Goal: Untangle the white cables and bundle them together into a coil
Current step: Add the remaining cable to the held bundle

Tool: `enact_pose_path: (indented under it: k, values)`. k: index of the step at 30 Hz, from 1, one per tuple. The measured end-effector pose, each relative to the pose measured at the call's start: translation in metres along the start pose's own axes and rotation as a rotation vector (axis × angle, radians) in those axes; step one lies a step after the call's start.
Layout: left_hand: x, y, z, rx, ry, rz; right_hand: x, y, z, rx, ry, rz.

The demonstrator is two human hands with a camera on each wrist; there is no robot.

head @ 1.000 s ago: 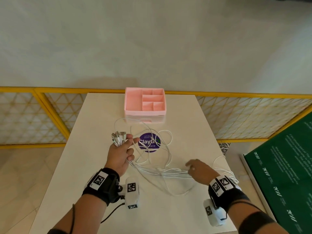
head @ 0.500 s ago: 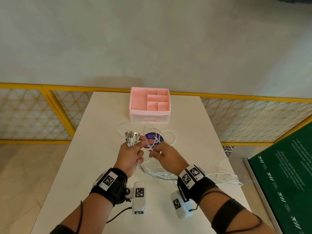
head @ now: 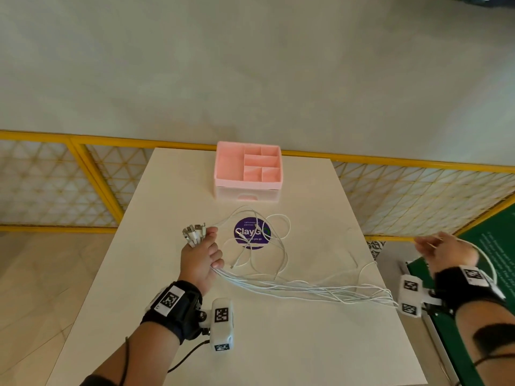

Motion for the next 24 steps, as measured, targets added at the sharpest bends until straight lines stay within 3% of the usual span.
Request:
enact_pose_path:
  k: [3, 7, 9, 12, 16, 19, 21, 24]
  values:
    - [-0.003, 0.002, 0.003, 0.020, 0.000, -0.031, -0.014, 0.024, -0.006, 0.074, 0.018, -0.089]
    - [0.001, -0.006, 0.007, -0.020, -0.014, 0.009, 0.018, 0.015, -0.039, 0.395, -0.212, 0.131]
    - [0.003, -0.012, 0.006, -0.019, -0.017, 0.033, 0.046, -0.003, -0.054, 0.618, -0.246, 0.234]
    - [0.005, -0.018, 0.001, 0.001, -0.022, 0.067, 0.092, -0.042, -0.065, 0.851, -0.034, 0.446]
    - [0.012, -0.029, 0.000, 0.020, -0.026, 0.110, 0.187, -0.102, -0.076, 0.740, 0.346, 0.955]
    - [0.021, -0.039, 0.002, 0.058, 0.022, 0.133, 0.252, -0.135, -0.095, 0.845, 0.515, 1.243]
    - [0.024, -0.043, 0.002, 0.066, 0.038, 0.119, 0.277, -0.151, -0.111, 0.918, 0.558, 1.339]
    - [0.021, -0.040, -0.005, 0.069, -0.010, 0.049, 0.275, -0.159, -0.128, 1.052, 0.658, 1.267]
Point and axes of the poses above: each hand's wrist, its own x-axis away from the middle knuckle, its own y-axis out of the back of the hand, z = x × y, the point moved 1 cm from there along -x, towards the middle knuckle, and after that the axes turned 9 degrees about -z, right-handed, at the moved point
